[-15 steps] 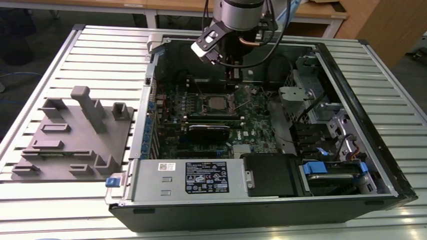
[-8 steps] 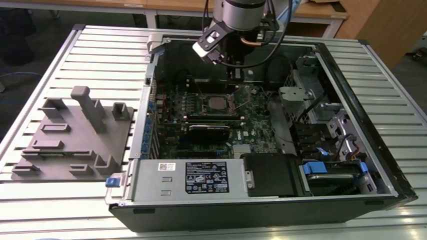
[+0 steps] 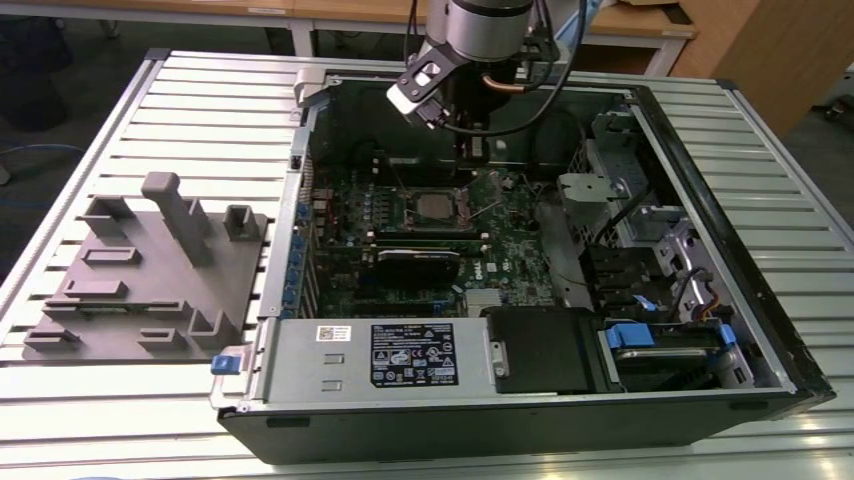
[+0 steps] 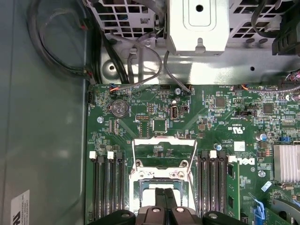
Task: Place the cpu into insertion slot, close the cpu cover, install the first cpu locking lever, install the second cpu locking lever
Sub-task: 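Close the cpu cover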
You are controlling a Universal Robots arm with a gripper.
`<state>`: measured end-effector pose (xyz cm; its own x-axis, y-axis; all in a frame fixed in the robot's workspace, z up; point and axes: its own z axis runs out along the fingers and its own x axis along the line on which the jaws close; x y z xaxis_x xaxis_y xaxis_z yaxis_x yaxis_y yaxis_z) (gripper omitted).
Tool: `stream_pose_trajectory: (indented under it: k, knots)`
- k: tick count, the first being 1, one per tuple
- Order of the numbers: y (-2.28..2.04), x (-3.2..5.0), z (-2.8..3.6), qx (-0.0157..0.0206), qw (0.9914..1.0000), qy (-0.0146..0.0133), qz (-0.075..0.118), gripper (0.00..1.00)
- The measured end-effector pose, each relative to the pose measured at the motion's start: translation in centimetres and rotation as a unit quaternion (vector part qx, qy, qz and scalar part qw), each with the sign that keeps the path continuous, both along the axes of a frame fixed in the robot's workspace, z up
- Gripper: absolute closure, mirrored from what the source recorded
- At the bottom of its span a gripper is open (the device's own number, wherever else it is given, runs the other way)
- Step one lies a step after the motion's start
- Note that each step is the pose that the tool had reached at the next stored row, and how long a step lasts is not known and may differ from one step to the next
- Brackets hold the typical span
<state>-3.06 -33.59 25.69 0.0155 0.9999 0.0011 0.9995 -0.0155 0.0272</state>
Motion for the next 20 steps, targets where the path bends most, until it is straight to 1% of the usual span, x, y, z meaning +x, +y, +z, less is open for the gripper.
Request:
stream_pose_trajectory:
  k: [10,20]
  knots:
    - [0.00,0.28,0.00,0.0000,1.00000,0.0000,0.000,0.90]
    - [0.00,0.97,0.00,0.0000,1.00000,0.0000,0.000,0.90]
